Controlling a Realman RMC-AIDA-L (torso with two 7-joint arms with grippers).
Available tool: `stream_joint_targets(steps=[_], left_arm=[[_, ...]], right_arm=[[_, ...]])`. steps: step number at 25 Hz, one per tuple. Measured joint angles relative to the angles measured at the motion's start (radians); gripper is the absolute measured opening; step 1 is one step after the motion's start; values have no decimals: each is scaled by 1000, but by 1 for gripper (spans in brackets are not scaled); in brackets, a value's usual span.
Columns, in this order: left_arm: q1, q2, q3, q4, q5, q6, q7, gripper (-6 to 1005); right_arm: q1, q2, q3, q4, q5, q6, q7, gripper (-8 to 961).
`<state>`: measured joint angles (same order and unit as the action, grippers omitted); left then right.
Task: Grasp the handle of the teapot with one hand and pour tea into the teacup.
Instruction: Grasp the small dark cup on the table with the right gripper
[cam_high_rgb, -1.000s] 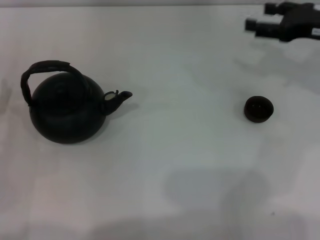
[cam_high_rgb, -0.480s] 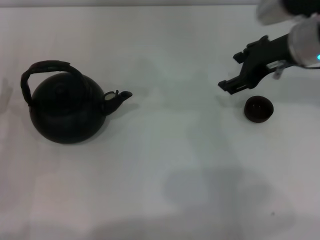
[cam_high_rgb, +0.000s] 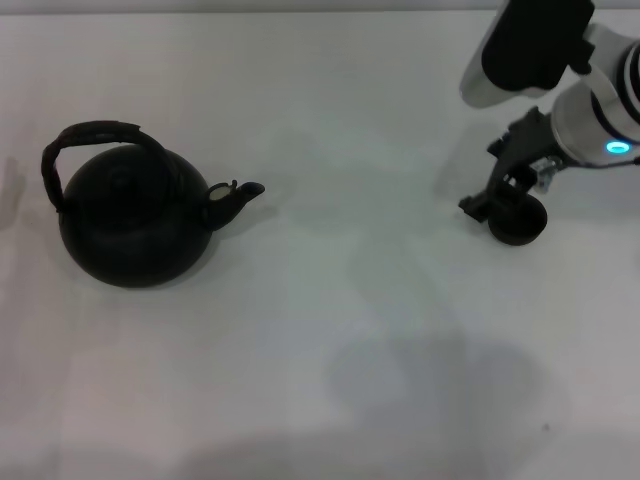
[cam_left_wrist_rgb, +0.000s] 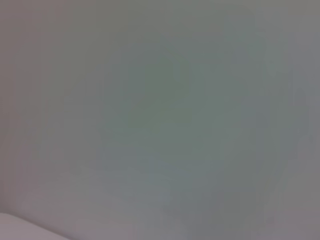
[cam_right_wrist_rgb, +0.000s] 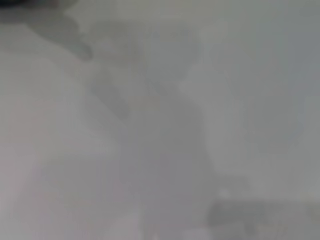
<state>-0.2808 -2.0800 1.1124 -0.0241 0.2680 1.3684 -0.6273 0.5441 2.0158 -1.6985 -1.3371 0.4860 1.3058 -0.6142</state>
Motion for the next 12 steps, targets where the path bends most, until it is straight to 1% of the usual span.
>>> stream_joint_targets(steps=[7,12], left_arm=[[-3,0,0,-2,1,-8,1,876],[-5,-1,0,-2,1,-11,0,875]], right_arm=[[10,0,-2,84,-4,6,8,780],[14,0,-3,112,-6,2,10,774]])
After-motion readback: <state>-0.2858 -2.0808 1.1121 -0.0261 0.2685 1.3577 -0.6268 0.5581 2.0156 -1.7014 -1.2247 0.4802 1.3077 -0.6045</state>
